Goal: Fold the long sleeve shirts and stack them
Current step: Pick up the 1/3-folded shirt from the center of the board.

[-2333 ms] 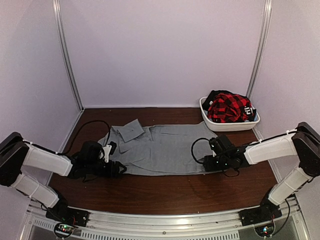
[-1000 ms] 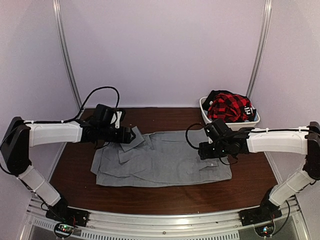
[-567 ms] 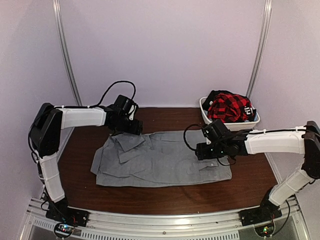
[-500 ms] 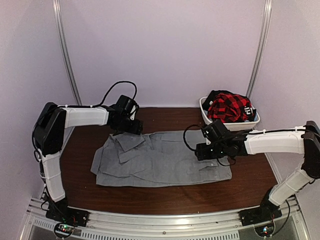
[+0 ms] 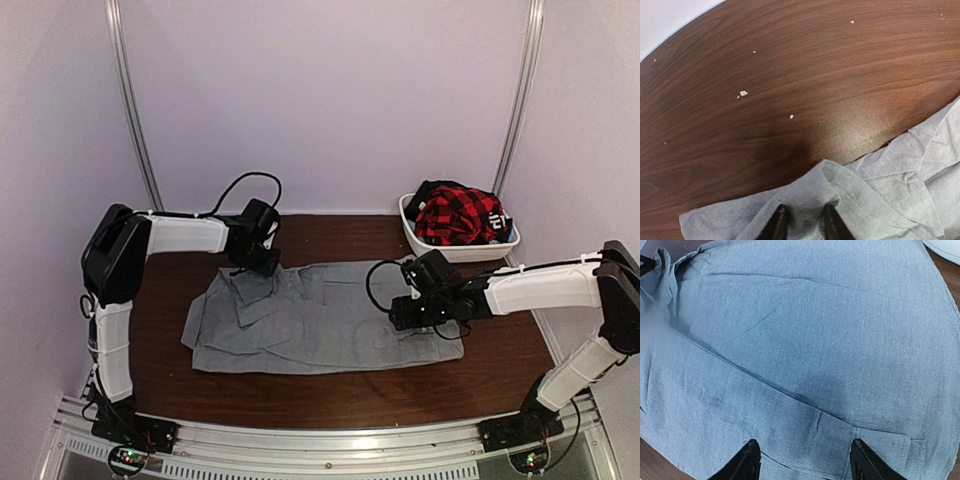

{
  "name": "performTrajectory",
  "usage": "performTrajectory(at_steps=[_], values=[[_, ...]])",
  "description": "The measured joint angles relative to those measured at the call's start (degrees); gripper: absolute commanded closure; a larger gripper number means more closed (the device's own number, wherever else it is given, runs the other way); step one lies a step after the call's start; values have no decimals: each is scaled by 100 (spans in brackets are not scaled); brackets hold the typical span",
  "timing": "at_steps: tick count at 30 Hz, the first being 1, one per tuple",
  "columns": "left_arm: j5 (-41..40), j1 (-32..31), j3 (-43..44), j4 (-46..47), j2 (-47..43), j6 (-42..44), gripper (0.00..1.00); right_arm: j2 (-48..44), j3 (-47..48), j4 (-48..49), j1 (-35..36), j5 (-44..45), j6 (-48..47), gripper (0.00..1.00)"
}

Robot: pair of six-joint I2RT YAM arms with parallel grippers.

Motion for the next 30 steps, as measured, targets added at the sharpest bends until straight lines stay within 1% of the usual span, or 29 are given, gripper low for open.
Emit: performTrajectory(at_steps=[2, 3, 6, 11, 14, 16, 19, 22, 24, 27, 30], values=[[-4, 2, -201, -2, -227, -2, 97, 0, -13, 9, 0, 2, 2, 38], [-4, 2, -308, -9, -382, -11, 100, 0, -17, 13, 0, 2, 4, 38], [-11, 2, -568, -26, -966, 61, 100, 0, -20, 28, 0, 2, 2, 37], [-44, 2, -715, 4, -1827, 127, 100, 0, -20, 26, 0, 13, -2, 38], [-24, 2, -848, 111, -2214, 214, 75, 0, -20, 17, 0, 52, -7, 37], [63, 2, -885, 190, -2295, 313, 62, 0, -20, 9, 0, 63, -9, 38], [216, 2, -734, 195, -2026, 376, 47, 2, -17, -11, 0, 63, -11, 38], [396, 13, -581, 177, -1574, 431, 36, 20, -15, -15, 0, 63, -28, 37], [520, 42, -520, 149, -1331, 431, 30, 72, -11, -13, 0, 63, -37, 38], [682, 120, -352, 57, -1032, 448, 24, 153, -9, -13, 0, 61, -44, 38], [824, 238, -98, 35, -739, 485, 21, 201, -9, 7, 0, 59, -44, 38]])
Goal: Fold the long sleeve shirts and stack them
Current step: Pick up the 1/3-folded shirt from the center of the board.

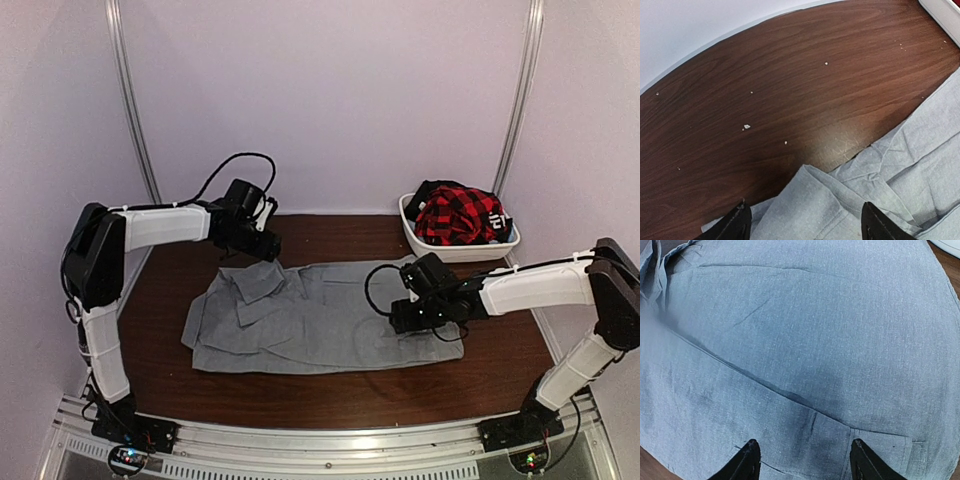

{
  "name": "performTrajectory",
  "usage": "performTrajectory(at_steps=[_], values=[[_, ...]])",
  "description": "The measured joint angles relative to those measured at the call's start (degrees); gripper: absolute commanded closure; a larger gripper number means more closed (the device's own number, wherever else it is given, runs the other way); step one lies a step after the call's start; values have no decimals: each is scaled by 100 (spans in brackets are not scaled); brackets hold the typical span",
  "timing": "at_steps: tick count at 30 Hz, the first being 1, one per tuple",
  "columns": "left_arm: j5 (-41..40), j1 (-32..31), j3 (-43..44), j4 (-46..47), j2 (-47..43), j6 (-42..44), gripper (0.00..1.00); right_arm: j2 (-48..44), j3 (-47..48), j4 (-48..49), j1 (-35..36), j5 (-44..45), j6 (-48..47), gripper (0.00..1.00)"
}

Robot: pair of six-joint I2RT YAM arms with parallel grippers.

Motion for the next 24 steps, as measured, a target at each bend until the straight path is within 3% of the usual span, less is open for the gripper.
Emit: performTrajectory(at_steps=[7, 14, 18, 24], values=[[382, 208, 483, -22, 632, 98, 19, 59, -11, 142, 0, -13, 7, 38], [831, 289, 662, -44, 1069, 184, 27, 188, -31, 245, 0, -98, 15, 38], [896, 310, 664, -46, 1147, 203, 39, 190, -90, 291, 0, -160, 26, 38], [918, 326, 667, -46, 1187, 216, 66, 195, -149, 391, 0, -212, 57, 38]])
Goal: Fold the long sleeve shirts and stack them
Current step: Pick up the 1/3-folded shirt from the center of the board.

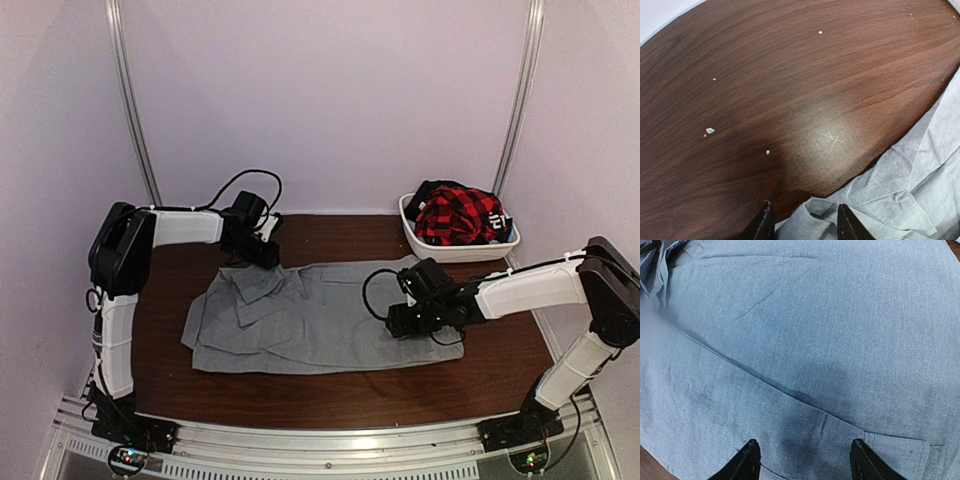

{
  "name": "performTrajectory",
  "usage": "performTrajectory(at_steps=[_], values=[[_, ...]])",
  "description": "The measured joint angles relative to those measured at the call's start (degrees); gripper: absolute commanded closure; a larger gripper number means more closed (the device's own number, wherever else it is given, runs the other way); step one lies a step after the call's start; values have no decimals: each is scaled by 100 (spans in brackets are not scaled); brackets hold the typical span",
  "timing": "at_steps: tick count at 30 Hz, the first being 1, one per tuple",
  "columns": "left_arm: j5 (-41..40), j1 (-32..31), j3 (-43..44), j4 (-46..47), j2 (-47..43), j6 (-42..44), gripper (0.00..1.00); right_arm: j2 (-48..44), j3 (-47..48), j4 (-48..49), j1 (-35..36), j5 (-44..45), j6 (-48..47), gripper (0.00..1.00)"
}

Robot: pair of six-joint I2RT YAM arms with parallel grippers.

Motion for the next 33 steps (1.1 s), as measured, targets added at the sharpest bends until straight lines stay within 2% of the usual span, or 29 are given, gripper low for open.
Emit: performTrajectory(at_steps=[3, 6, 7, 16, 28, 33], values=[[24, 0, 2, 2, 0, 7, 79, 9, -28, 33, 0, -20, 4, 38], [50, 0, 2, 4, -2, 26, 98, 33, -50, 59, 0, -57, 7, 38], [63, 0, 2, 7, -2, 2, 100, 39, -52, 59, 0, -66, 7, 38], [66, 0, -55, -87, -289, 46, 100, 55, 13, -76, 0, -61, -15, 37], [79, 0, -173, -326, -2511, 160, 100, -280, 374, -474, -28, 313, -68, 37], [72, 0, -173, -398, -3174, 286, 100, -282, 562, -719, -170, 481, -155, 37]])
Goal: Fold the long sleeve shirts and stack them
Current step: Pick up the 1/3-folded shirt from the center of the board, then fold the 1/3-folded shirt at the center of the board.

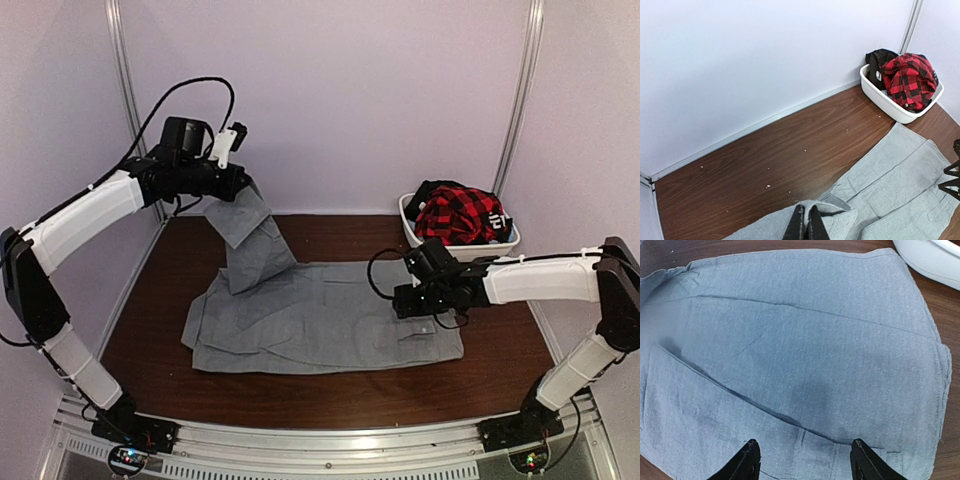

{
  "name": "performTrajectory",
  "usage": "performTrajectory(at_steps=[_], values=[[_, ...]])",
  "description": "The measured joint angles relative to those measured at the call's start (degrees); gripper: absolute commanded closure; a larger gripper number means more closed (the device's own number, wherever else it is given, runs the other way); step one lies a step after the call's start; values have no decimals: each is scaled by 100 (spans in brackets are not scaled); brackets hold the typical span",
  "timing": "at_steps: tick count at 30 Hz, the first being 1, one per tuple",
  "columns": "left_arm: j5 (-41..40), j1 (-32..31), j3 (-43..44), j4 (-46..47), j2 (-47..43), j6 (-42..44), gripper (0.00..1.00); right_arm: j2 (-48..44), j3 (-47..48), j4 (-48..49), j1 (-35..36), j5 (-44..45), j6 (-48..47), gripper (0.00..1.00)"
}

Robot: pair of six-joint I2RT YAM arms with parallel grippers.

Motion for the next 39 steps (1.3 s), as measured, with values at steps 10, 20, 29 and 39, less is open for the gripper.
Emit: performTrajectory(at_steps=[10, 20, 29, 39], values=[[791, 0, 87, -157, -1045, 59, 100, 20, 890, -278, -750, 214, -529, 35], [1989, 0, -470, -151, -2243, 48, 100, 553, 1867, -520, -1012, 208, -1117, 32], [2885, -31, -2006, -306, -3327, -13, 100, 1163, 2653, -695, -1152, -7, -1172, 33], [3174, -448, -2634, -691, -3530, -87, 100, 2566, 3842, -754, -1158, -149, -1043, 33]])
